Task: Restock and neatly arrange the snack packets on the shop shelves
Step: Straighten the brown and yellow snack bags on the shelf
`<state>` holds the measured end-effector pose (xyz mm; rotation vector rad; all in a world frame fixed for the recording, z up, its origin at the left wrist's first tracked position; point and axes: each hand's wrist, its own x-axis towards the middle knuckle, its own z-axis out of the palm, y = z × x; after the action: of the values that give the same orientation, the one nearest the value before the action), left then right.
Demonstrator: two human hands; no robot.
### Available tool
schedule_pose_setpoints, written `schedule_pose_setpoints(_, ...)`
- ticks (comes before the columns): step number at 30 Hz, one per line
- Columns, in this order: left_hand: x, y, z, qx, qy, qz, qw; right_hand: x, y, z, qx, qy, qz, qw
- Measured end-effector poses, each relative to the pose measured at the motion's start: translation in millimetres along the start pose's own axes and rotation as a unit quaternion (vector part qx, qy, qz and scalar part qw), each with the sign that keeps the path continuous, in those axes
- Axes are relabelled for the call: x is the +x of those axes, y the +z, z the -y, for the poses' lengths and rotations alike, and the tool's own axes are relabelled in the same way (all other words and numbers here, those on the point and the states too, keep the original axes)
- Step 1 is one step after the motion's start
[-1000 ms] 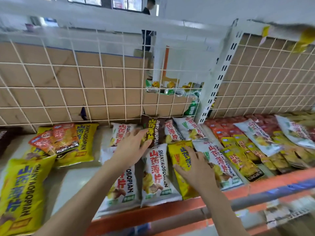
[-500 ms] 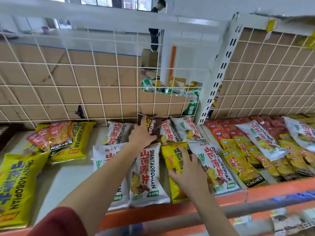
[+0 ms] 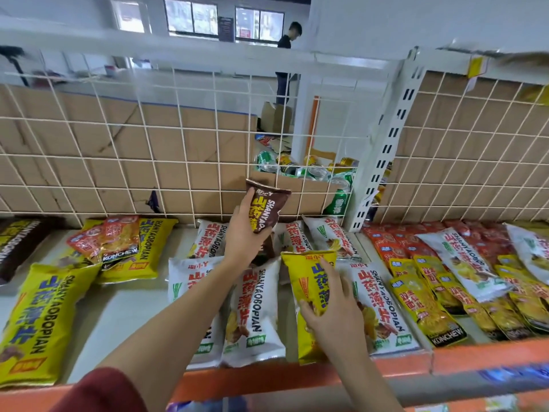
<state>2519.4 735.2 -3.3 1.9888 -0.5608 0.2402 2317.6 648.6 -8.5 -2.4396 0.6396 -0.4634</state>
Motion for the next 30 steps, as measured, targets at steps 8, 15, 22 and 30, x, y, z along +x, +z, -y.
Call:
schedule_pose_setpoints(8, 6.2, -18.7, -34.5, -0.122, 0.024, -0.046, 0.991, 10.6, -28.8, 0.2, 0.059, -0.056, -0.088, 0.993)
schedule_pose_setpoints(15, -16.4, -69.4, -43.3, -0.086, -0.005, -0.03, 0.996, 16.1, -49.3, 3.0, 0.084, -0.062, -0.071, 0.992)
schedule_pose_setpoints(22, -65.6, -144.6, -17.0, -0.016, -0.064, -0.039, 0.997, 21.6, -36.8, 15.2, 0.09, -0.073, -0.013, 0.993)
schedule_pose_setpoints(30, -125.9, -235.9, 26.5, 0.034, -0.125, -0.062, 0.99, 22.5, -2.0, 57.1, 0.132, -0.069, 0.041, 0.988)
